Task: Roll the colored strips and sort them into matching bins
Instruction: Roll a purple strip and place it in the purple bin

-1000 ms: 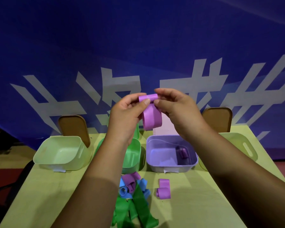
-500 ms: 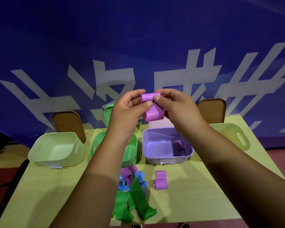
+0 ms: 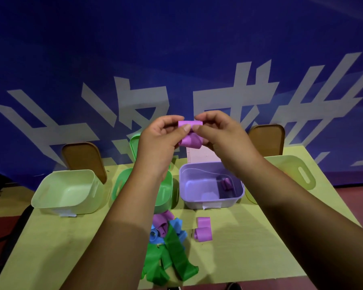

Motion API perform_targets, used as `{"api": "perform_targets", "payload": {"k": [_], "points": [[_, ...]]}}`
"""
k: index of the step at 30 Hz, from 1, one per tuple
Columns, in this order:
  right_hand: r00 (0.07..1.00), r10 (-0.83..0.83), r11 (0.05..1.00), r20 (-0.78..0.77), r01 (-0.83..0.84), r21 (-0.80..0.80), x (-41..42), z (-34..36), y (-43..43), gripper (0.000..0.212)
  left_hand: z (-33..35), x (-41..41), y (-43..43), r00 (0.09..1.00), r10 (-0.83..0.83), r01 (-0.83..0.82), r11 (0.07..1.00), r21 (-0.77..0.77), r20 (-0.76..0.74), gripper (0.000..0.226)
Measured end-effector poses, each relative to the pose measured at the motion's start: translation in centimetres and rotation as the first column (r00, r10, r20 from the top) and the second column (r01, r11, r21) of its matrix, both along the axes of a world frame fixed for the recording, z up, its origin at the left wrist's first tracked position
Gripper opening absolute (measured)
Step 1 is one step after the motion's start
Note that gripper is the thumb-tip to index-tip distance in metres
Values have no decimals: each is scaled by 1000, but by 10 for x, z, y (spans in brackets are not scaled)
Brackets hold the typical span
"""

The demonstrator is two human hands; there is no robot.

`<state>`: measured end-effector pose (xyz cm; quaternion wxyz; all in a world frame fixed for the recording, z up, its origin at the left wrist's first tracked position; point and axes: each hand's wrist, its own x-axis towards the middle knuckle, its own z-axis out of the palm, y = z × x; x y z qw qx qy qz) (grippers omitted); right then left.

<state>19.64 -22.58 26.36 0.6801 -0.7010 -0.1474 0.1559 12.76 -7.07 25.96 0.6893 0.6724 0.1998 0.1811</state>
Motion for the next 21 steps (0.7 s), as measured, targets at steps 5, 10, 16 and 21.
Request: {"api": "perform_targets", "payload": {"k": [5, 10, 16, 21], "points": [[999, -21, 1000, -32, 21, 4, 0, 5, 1, 16, 2, -1, 0, 998, -59, 61, 996, -62, 27, 32], [996, -18, 998, -82, 22, 51, 2, 3, 2, 10, 2, 5, 1, 995, -93, 102, 964, -248, 45, 37], [993, -113, 993, -20, 114, 19, 4, -5, 3, 16, -4, 12, -3, 992, -110, 124, 916, -381, 59, 25], [991, -131, 991, -25, 132, 18, 4, -13, 2, 18, -8, 16, -7, 995, -91, 96, 907, -410, 32, 28]]}}
